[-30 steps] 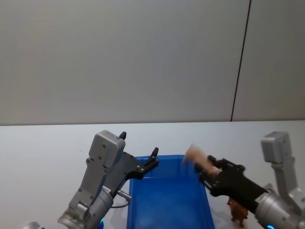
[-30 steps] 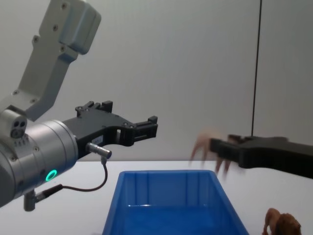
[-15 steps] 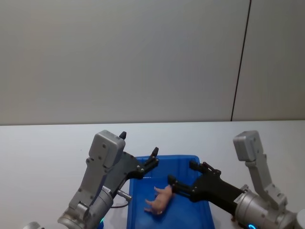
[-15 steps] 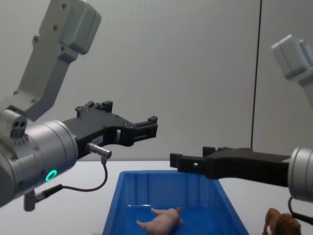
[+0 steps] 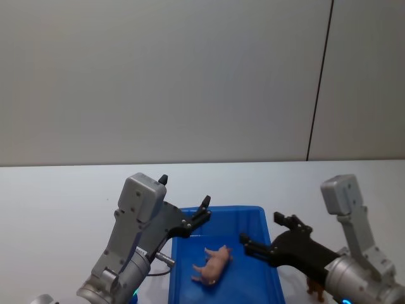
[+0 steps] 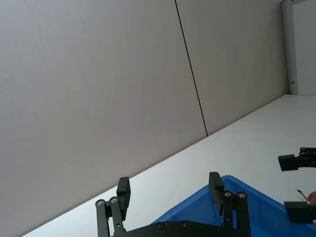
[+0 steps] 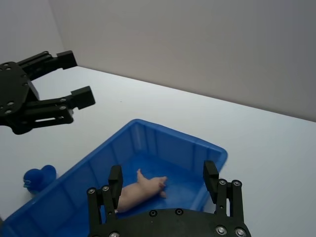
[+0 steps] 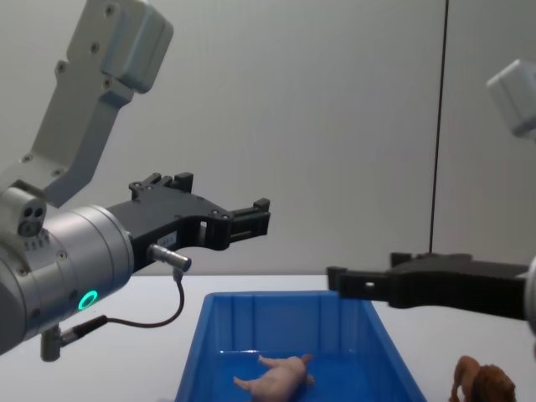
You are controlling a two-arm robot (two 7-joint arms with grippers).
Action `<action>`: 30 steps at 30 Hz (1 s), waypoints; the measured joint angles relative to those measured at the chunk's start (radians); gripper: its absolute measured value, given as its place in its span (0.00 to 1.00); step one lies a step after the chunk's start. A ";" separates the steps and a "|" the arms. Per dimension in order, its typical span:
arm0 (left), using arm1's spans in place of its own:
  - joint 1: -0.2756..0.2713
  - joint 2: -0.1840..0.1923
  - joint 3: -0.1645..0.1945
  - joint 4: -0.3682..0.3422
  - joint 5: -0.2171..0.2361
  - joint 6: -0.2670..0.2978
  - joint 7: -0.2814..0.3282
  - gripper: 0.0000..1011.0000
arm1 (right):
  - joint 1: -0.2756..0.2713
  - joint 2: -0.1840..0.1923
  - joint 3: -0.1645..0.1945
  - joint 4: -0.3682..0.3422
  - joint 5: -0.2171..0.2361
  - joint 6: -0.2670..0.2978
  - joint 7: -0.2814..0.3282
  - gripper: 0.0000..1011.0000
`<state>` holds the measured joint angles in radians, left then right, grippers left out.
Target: Pick up the two dolls from the table and place them into the box.
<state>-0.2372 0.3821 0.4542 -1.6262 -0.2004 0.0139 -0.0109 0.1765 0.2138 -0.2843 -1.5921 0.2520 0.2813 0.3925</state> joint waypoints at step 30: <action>0.000 0.000 0.000 0.000 0.000 0.000 0.000 0.99 | -0.158 0.133 0.060 -0.141 0.012 0.058 -0.159 0.99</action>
<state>-0.2372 0.3821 0.4542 -1.6262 -0.2004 0.0138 -0.0109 0.0188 0.3466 -0.2245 -1.7333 0.2638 0.3389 0.2334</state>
